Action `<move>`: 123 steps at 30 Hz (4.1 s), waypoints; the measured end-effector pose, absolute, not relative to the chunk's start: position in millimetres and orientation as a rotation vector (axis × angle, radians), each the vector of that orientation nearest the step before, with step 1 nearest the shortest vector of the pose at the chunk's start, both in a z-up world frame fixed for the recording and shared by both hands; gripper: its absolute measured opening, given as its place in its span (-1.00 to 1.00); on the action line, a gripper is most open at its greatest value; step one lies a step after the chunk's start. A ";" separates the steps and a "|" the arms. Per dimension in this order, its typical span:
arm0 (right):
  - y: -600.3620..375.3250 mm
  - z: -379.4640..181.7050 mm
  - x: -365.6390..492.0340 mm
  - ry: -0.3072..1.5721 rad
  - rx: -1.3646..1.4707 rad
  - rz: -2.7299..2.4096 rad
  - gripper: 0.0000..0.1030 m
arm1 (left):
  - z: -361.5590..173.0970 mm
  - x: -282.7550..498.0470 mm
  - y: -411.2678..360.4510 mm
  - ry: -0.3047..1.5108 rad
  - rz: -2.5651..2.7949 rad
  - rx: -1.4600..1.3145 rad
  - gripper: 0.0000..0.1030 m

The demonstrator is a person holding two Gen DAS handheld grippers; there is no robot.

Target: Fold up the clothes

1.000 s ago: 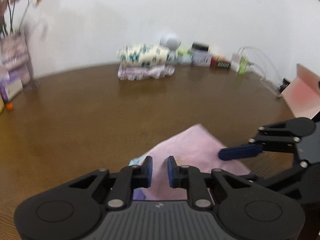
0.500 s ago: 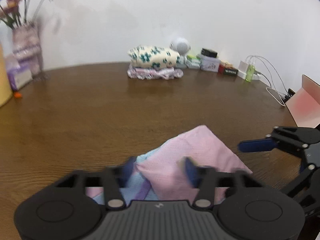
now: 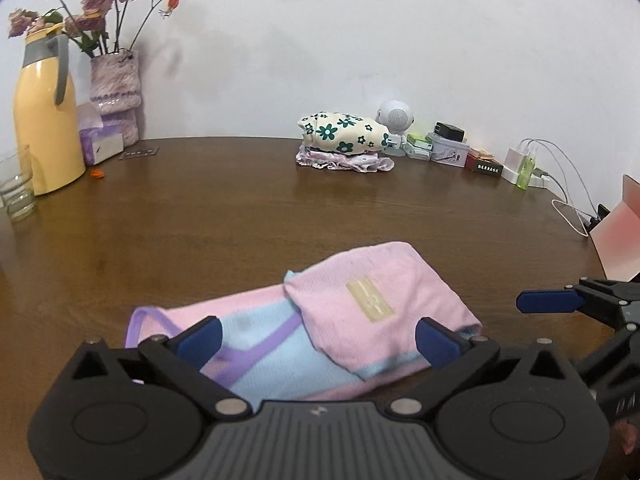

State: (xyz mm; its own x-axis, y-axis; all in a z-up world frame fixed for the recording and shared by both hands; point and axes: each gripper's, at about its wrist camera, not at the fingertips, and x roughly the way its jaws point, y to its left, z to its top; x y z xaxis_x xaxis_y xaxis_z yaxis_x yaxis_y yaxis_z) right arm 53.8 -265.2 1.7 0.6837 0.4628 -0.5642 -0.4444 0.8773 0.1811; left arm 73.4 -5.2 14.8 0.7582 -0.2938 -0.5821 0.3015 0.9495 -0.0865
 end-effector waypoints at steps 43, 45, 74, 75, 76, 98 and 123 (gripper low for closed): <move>-302.1 -30.6 144.1 0.791 0.391 0.509 0.22 | -17.2 118.7 -24.1 0.676 -0.449 0.040 -0.45; -302.4 -31.8 145.5 0.790 0.405 0.515 0.21 | -17.9 119.9 -23.1 0.677 -0.453 0.035 -0.45; -316.0 -56.0 161.0 0.873 0.662 0.572 -0.72 | -19.5 122.6 -17.7 0.692 -0.470 0.004 -0.40; -316.4 -54.8 160.8 0.870 0.665 0.572 -0.75 | -19.3 123.1 -17.7 0.692 -0.472 0.009 -0.40; -316.6 -52.1 160.3 0.863 0.663 0.573 -0.80 | -18.9 123.6 -18.2 0.695 -0.475 0.012 -0.40; -226.0 82.9 96.7 0.659 -0.253 0.443 -0.83 | -7.0 105.6 -6.7 0.698 -0.577 0.077 -0.36; -95.8 11.4 94.4 0.800 -0.242 0.529 -0.81 | 4.8 46.8 108.3 0.633 -0.429 -0.144 -0.20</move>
State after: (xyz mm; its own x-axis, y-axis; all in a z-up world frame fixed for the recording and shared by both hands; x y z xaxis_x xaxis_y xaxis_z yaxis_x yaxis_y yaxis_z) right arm 94.4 -95.8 11.4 0.5762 0.3573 -0.7350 -0.5357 0.8443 -0.0095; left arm 46.8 108.3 4.8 0.7219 -0.4304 -0.5418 0.3438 0.9026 -0.2590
